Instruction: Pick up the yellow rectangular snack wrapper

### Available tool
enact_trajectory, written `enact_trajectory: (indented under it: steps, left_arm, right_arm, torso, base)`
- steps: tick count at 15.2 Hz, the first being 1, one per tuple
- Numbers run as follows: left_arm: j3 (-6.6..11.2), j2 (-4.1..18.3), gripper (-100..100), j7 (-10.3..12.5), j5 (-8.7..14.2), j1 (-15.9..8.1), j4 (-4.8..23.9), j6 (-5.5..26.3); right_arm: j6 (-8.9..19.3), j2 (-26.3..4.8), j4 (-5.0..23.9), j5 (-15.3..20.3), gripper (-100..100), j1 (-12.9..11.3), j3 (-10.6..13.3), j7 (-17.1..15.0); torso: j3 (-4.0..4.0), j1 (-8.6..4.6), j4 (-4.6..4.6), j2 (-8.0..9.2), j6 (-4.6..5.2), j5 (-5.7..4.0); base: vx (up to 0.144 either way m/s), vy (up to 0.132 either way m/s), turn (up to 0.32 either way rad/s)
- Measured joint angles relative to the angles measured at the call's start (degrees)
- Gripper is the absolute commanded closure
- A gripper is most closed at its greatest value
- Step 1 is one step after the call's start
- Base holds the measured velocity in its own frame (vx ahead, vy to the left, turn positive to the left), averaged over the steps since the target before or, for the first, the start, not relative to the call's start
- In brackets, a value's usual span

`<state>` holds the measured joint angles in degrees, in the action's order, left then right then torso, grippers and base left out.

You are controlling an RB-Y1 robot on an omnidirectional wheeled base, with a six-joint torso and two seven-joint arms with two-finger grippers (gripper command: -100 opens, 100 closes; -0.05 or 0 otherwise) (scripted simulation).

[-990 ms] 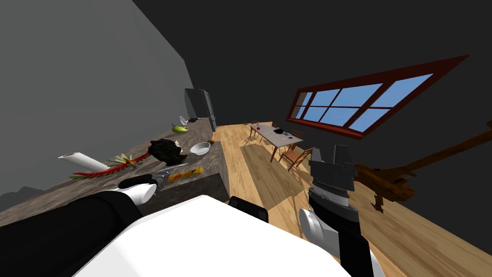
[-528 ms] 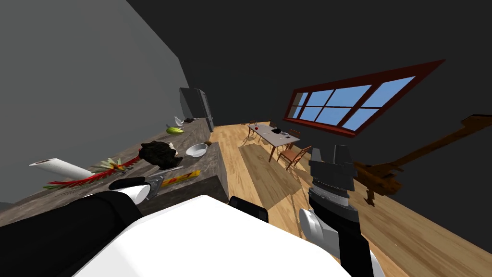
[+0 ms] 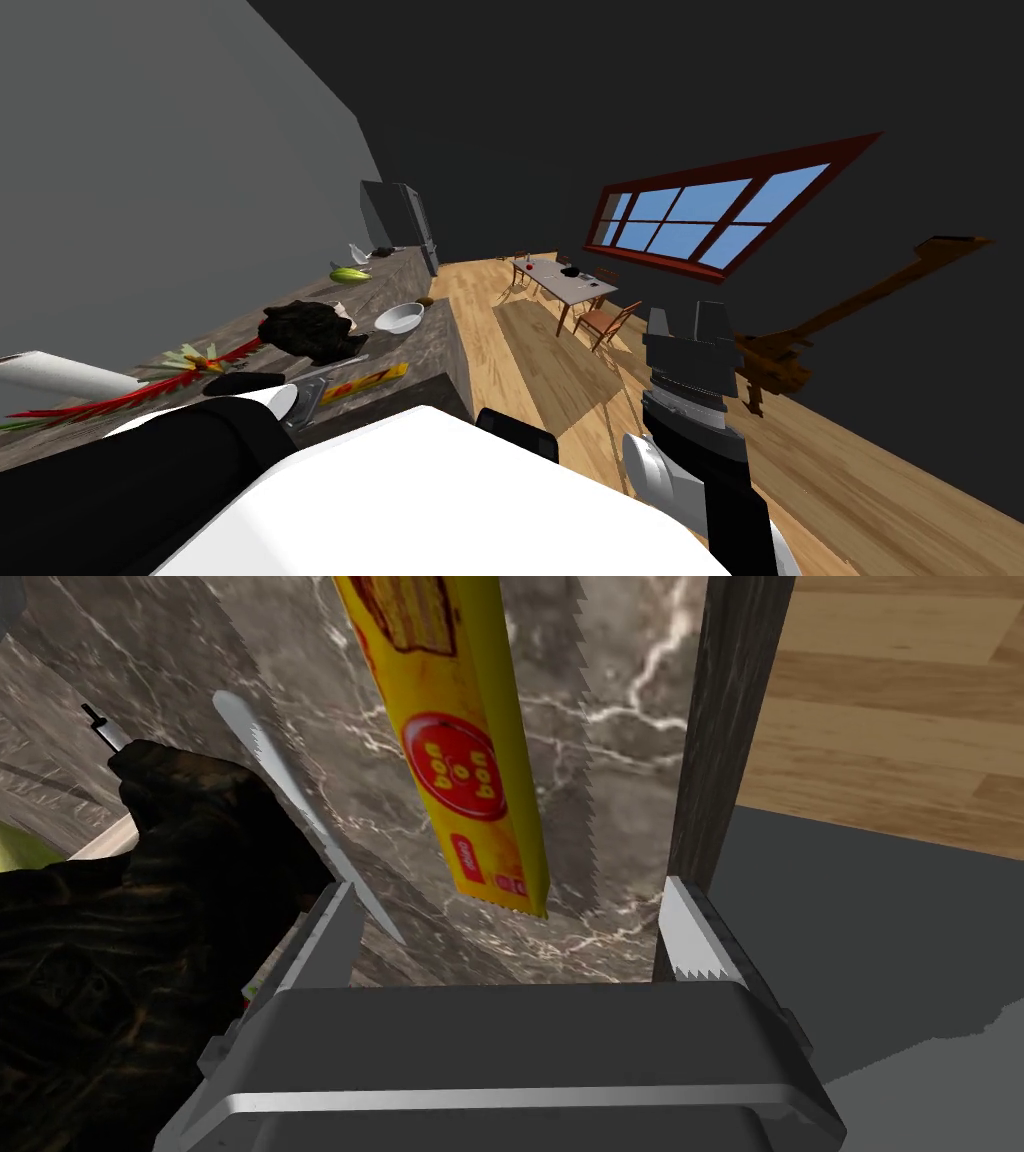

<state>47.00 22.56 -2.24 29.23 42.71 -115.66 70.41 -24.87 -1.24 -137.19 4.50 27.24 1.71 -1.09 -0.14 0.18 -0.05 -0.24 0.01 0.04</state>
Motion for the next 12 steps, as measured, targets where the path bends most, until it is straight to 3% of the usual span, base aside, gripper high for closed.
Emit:
enact_trajectory:
  steps: [12]
  left_arm:
    - [5.25, 0.2, -100, 0.5, 7.2, -0.1, 2.4, 13.6]
  right_arm:
    - [0.0, 0.0, 0.0, 0.0, 0, 0.0, 0.0, 0.0]
  torso:
    - [-0.08, 0.05, -0.03, -0.14, 0.0, 0.02]
  base:
    - [0.055, 0.026, -0.06]
